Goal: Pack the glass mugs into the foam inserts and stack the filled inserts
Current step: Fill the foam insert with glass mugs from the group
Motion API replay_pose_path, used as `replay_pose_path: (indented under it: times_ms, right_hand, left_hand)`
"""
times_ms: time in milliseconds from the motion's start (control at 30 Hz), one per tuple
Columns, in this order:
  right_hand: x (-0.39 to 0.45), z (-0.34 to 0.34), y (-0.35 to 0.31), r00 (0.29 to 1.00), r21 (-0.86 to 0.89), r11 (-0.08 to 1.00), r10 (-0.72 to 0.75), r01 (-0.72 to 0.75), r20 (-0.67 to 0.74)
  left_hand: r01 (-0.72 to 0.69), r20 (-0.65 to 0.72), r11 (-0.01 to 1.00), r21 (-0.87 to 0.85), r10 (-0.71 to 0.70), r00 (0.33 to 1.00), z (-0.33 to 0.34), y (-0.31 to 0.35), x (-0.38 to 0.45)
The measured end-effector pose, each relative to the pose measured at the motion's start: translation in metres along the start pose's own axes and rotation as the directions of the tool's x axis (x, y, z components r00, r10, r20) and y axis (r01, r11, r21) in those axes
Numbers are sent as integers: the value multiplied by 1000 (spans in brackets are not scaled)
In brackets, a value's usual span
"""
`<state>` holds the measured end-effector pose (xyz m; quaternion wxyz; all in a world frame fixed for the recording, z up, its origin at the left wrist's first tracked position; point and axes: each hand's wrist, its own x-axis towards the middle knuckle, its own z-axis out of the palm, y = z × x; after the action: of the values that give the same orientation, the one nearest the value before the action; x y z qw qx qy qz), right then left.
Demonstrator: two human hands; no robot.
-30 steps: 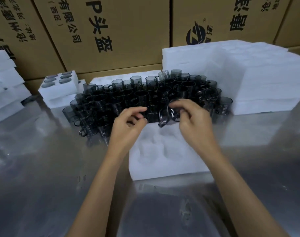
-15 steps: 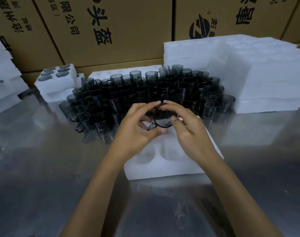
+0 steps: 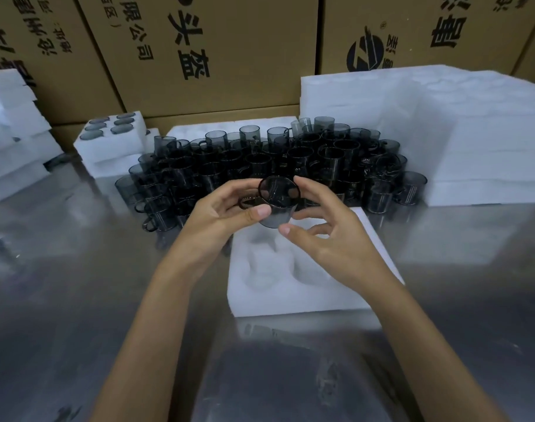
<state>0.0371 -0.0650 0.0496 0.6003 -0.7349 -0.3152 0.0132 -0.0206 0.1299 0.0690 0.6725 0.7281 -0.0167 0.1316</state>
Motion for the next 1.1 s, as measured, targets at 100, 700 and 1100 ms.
replay_pose_path:
  times_ms: [100, 700, 1100]
  right_hand:
    - [4, 4, -5, 997, 63, 996, 54, -58, 55]
    - [43, 10, 3, 984, 162, 975, 136, -153, 112]
    - [38, 7, 16, 978, 67, 986, 143, -154, 154]
  left_hand:
    - [26, -36, 997, 67, -24, 999, 3, 1, 0]
    - [144, -107, 988, 51, -138, 985, -12, -5, 2]
    - [92, 70, 922, 376, -127, 989, -25, -4, 0]
